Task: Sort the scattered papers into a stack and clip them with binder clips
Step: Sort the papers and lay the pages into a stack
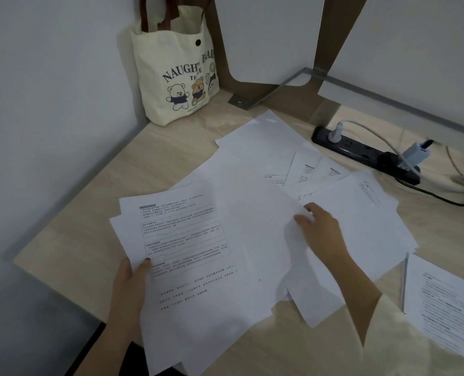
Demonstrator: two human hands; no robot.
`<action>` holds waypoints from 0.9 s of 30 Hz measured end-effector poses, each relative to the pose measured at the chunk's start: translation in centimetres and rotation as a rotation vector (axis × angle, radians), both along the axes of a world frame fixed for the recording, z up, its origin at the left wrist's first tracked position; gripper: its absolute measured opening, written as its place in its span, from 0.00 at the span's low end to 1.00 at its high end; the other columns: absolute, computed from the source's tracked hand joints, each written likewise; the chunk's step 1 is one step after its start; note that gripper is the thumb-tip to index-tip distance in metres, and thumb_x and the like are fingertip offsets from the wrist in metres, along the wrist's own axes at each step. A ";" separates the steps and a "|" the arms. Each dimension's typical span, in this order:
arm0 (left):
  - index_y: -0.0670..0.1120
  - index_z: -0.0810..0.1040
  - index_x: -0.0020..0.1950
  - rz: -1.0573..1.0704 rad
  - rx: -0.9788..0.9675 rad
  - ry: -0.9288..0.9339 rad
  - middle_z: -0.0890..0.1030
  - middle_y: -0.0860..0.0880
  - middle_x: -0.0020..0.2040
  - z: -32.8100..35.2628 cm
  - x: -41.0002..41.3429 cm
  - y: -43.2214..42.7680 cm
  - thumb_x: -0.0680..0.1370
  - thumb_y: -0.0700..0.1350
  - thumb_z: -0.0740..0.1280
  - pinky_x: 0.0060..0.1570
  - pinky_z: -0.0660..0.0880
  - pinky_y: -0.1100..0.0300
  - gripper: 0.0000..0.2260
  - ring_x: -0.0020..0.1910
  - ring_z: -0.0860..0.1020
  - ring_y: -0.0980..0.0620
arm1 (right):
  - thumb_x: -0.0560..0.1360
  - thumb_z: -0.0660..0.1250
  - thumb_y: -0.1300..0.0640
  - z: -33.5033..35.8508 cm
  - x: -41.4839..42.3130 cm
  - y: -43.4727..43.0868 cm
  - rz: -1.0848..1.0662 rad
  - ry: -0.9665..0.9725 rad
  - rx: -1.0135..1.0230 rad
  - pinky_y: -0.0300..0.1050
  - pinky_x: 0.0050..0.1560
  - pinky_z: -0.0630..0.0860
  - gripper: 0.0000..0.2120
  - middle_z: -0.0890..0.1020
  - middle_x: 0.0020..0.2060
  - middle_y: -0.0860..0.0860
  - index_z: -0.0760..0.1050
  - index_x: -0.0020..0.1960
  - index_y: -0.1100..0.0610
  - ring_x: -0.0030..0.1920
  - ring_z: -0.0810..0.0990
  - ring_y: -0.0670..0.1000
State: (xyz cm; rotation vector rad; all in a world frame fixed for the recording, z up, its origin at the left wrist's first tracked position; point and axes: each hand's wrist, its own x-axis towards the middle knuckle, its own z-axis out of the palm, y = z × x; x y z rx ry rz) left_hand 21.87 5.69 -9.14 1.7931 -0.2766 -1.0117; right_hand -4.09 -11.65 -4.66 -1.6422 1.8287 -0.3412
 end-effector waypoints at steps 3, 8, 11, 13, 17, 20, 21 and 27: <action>0.48 0.74 0.62 -0.010 -0.027 0.024 0.79 0.52 0.53 0.5 -0.7 -0.4 0.79 0.41 0.60 0.55 0.71 0.53 0.12 0.54 0.76 0.48 | 0.78 0.60 0.57 3.9 -1.5 0.0 -0.127 -0.074 -0.229 0.43 0.45 0.69 0.10 0.79 0.45 0.56 0.74 0.55 0.60 0.46 0.77 0.57; 0.49 0.75 0.59 -0.031 -0.055 0.080 0.80 0.54 0.50 1.7 -1.7 -1.3 0.79 0.41 0.61 0.49 0.72 0.55 0.10 0.51 0.77 0.50 | 0.79 0.58 0.57 11.7 -1.6 2.0 -0.169 -0.303 -0.669 0.20 0.37 0.66 0.07 0.75 0.41 0.39 0.73 0.53 0.50 0.41 0.73 0.28; 0.50 0.76 0.56 -0.036 -0.082 0.117 0.80 0.55 0.48 2.2 -2.0 -1.7 0.79 0.40 0.60 0.45 0.72 0.58 0.10 0.49 0.78 0.53 | 0.78 0.60 0.55 11.8 0.1 4.2 0.054 -0.287 -0.738 0.23 0.37 0.69 0.07 0.76 0.45 0.32 0.74 0.53 0.46 0.44 0.74 0.27; 0.50 0.76 0.56 -0.040 -0.081 0.137 0.81 0.54 0.50 2.0 -1.9 -1.6 0.79 0.40 0.60 0.45 0.72 0.57 0.10 0.51 0.78 0.52 | 0.76 0.60 0.53 9.5 1.6 5.8 0.218 -0.225 -0.685 0.23 0.45 0.71 0.10 0.79 0.49 0.35 0.78 0.54 0.47 0.50 0.75 0.29; 0.47 0.77 0.60 -0.015 -0.052 0.225 0.82 0.46 0.54 1.1 -1.5 -1.2 0.78 0.44 0.62 0.47 0.75 0.53 0.11 0.53 0.79 0.45 | 0.72 0.66 0.57 2.9 4.0 8.8 0.501 -0.125 -0.522 0.30 0.47 0.75 0.10 0.85 0.47 0.43 0.81 0.51 0.51 0.47 0.80 0.40; 0.48 0.75 0.63 -0.021 -0.035 0.230 0.79 0.44 0.59 0.5 -1.2 -1.0 0.78 0.54 0.61 0.50 0.74 0.51 0.18 0.57 0.77 0.44 | 0.75 0.63 0.53 -0.4 5.1 10.3 0.554 -0.092 -0.318 0.39 0.45 0.79 0.11 0.85 0.48 0.44 0.80 0.53 0.49 0.46 0.82 0.42; 0.48 0.74 0.64 -0.036 -0.034 0.212 0.78 0.44 0.61 0.4 -1.2 -1.0 0.76 0.59 0.60 0.55 0.74 0.49 0.21 0.59 0.76 0.44 | 0.77 0.60 0.51 -1.1 5.3 10.6 0.554 -0.091 -0.227 0.40 0.49 0.78 0.12 0.84 0.51 0.43 0.79 0.55 0.48 0.49 0.82 0.43; 0.51 0.70 0.68 -0.039 -0.060 0.188 0.77 0.52 0.61 -0.1 -2.0 -0.9 0.77 0.53 0.63 0.61 0.71 0.51 0.20 0.58 0.75 0.51 | 0.78 0.59 0.52 -2.3 5.9 11.5 0.615 -0.145 0.053 0.30 0.52 0.70 0.13 0.81 0.54 0.38 0.77 0.59 0.45 0.53 0.78 0.40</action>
